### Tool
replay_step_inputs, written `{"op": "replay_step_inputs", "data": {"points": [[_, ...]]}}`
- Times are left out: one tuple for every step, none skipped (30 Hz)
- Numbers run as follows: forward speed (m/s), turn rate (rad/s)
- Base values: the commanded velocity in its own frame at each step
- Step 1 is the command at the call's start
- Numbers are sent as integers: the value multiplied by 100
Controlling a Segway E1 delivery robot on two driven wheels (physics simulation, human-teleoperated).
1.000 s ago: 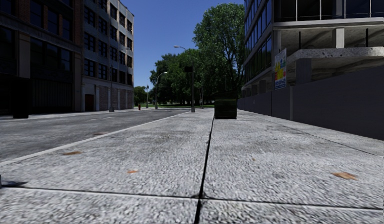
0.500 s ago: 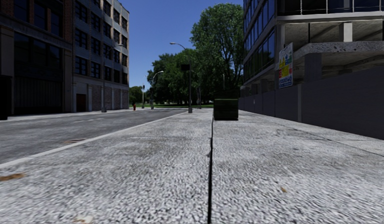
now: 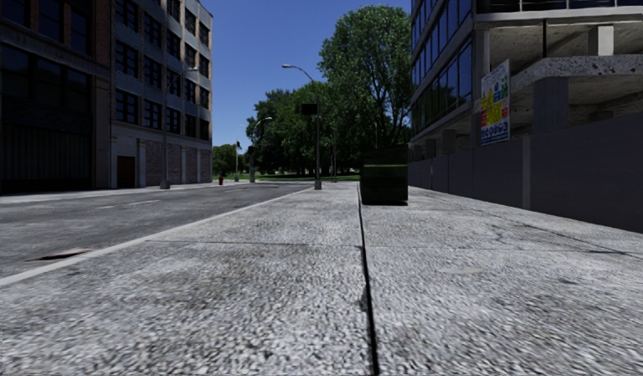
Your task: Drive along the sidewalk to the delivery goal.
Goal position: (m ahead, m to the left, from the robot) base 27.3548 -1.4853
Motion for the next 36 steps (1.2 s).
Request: {"op": "replay_step_inputs", "data": {"points": [[200, 0], [200, 0], [200, 0], [200, 0], [200, 0], [200, 0], [200, 0], [200, 0], [200, 0], [200, 0], [200, 0], [200, 0], [200, 0], [200, 0], [200, 0], [200, 0], [200, 0], [200, 0], [200, 0], [200, 0], [200, 0], [200, 0], [200, 0], [200, 0], [200, 0], [200, 0], [200, 0], [200, 0], [200, 0], [200, 0], [200, 0], [200, 0], [200, 0], [200, 0], [200, 0], [200, 0]]}}
